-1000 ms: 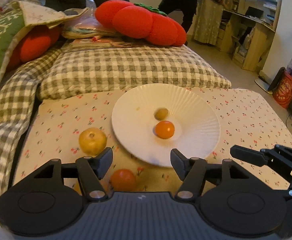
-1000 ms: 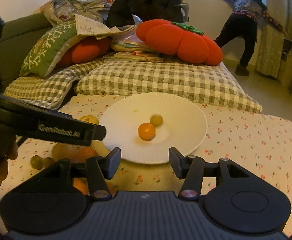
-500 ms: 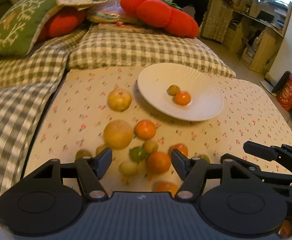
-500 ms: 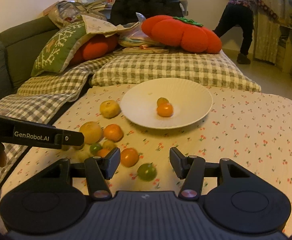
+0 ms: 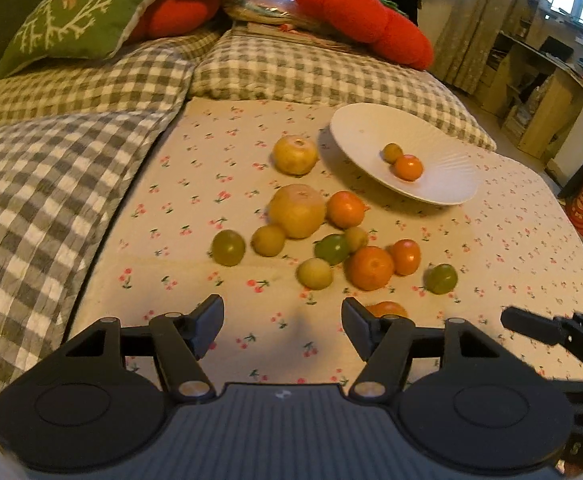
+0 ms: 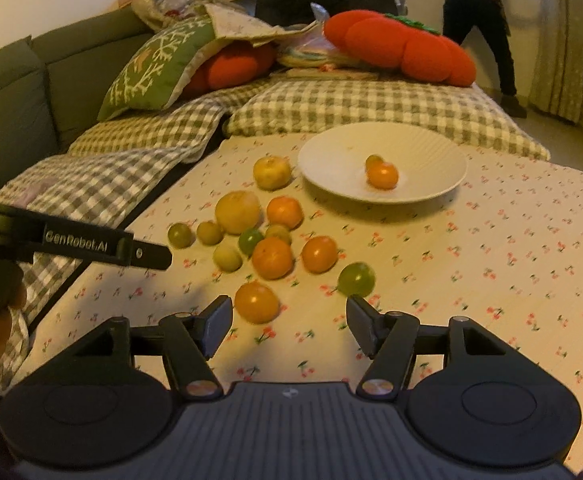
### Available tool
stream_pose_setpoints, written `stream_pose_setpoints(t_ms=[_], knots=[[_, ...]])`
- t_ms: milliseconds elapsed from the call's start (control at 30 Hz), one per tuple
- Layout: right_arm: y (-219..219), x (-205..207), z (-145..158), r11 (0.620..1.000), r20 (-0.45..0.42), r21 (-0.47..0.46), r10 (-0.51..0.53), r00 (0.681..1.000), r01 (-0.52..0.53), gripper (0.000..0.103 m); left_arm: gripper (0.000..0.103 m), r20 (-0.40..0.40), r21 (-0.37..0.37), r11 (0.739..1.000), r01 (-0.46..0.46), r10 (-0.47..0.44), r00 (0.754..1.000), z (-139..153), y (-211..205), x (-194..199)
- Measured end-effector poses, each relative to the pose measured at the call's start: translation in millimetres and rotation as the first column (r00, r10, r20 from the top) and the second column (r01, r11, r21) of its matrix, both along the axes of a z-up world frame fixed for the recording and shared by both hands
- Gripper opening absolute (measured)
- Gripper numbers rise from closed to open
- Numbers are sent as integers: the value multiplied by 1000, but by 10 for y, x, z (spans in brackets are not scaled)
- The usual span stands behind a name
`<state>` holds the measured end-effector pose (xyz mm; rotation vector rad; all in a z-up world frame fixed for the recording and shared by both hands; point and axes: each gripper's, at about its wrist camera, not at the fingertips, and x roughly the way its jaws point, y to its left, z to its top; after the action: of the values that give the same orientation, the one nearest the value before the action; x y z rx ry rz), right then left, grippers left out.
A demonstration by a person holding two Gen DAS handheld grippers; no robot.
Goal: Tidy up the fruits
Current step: 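Move both open tools back over the fruit cluster, then grasp a dark green fruit with the left tool while the right tool grasps an orange tomato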
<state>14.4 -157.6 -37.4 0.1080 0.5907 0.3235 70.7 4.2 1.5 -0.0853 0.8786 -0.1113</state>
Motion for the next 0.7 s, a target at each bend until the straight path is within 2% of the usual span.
stream_pose_setpoints(t_ms=[533,700], knots=[[205,113,-119,999,-35,-11,36,999,-36,61,67,-40,14,1000,-19,19,999,-65,104,162],[237,151,-157,999,-46,-9,43,998,-43,63,68,-84,-36,998,-47,44,996,-97,223,248]])
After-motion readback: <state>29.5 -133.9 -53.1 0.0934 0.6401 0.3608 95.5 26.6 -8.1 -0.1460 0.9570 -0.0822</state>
